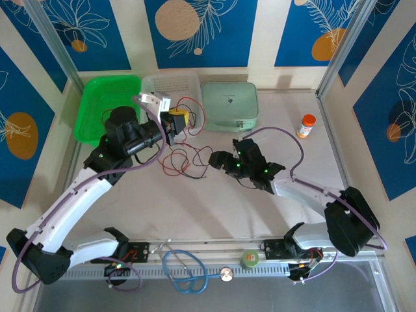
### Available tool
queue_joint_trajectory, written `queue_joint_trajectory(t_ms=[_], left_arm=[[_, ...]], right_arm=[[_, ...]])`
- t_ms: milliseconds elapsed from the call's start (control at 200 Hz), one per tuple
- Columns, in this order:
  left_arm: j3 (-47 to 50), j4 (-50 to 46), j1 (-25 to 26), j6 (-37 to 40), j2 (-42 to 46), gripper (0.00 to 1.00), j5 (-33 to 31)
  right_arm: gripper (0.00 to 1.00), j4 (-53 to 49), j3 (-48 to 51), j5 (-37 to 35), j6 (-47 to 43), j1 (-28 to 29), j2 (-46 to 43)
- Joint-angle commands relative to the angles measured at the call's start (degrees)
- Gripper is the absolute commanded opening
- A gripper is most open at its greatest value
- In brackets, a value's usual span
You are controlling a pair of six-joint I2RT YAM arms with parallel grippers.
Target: Untangle the cables
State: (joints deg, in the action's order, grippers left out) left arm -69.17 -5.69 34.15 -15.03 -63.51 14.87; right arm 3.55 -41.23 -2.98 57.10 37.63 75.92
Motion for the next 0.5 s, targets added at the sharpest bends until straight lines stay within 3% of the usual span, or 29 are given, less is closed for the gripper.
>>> queue_joint_trajectory(t_ms=[0, 365, 495], left_arm=[[-2.27, -0.39, 0.30, -0.93, 1.54, 0.00, -0.44], [-2.57, -1.22, 0.30, -0.52, 3.25, 0.00, -0.98], [-2.48, -1.47, 0.30, -0.39, 3.54, 0.00, -1.27]], right_arm=[[0.68, 4.79, -1.50, 2.62, 1.74, -0.01, 2.75], [0.49, 7.90, -3.37, 3.16, 2.59, 0.25, 7.75], [0.32, 7.21, -3.20, 2.68, 2.60, 0.28, 7.32]])
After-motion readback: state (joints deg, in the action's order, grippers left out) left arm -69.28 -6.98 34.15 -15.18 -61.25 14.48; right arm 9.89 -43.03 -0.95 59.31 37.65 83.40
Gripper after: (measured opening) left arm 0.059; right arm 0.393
